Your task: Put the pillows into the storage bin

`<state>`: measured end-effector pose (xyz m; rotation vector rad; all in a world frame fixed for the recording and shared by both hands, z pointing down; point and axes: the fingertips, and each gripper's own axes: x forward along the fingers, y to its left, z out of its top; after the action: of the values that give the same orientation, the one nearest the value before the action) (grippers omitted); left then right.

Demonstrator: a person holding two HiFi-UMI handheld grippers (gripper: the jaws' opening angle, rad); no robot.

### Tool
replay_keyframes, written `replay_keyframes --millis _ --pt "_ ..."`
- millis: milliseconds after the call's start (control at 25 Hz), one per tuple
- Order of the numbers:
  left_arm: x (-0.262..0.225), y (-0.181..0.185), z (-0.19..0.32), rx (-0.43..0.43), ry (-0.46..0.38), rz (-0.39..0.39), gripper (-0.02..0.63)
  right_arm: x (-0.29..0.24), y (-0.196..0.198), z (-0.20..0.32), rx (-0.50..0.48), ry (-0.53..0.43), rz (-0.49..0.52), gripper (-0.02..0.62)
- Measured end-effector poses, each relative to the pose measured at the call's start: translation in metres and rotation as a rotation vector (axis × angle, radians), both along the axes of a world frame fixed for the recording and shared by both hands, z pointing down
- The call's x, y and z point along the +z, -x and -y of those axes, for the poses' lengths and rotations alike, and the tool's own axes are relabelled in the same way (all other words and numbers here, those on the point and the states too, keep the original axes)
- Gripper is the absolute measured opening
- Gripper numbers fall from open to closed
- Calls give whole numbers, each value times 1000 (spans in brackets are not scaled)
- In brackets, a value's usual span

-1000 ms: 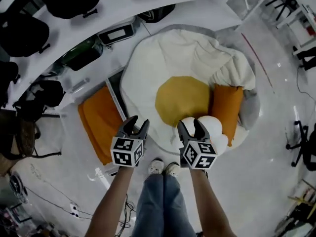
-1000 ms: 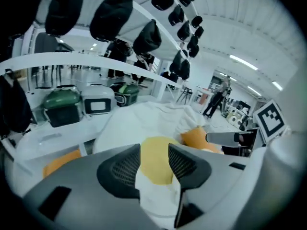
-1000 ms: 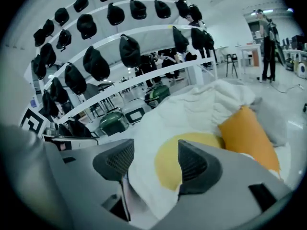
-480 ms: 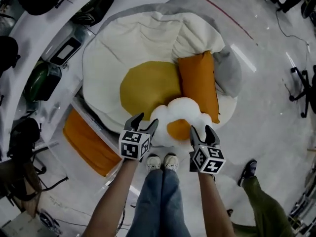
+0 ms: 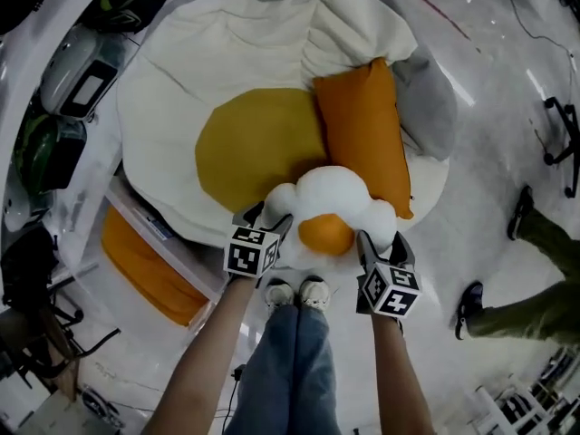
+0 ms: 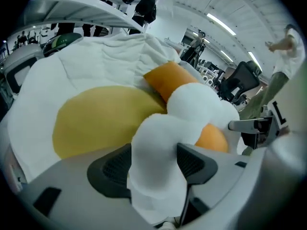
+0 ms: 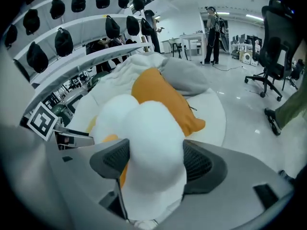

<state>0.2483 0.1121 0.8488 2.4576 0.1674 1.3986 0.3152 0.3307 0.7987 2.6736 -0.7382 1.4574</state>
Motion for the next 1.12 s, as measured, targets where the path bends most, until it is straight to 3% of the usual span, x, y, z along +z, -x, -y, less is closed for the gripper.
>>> replay_keyframes --millis 120,200,400,560,1000,1120 --pt "17 -10 -3 -5 15 -6 287 14 -3 3 -13 9 -16 324" --pt "23 -16 -6 10 27 -2 246 18 -4 6 -22 15 -19 319" --pt "20 -17 -14 44 56 16 108 18 2 9 -40 12 14 182" --pt "-13 -12 -11 34 71 -25 69 -11 5 18 -22 -25 26 117" --pt "-144 23 78 -206 50 -171 64 -134 12 112 -163 -107 -38 112" --pt "-172 44 127 -329 4 -211 64 -155 12 169 -278 -148 -51 114"
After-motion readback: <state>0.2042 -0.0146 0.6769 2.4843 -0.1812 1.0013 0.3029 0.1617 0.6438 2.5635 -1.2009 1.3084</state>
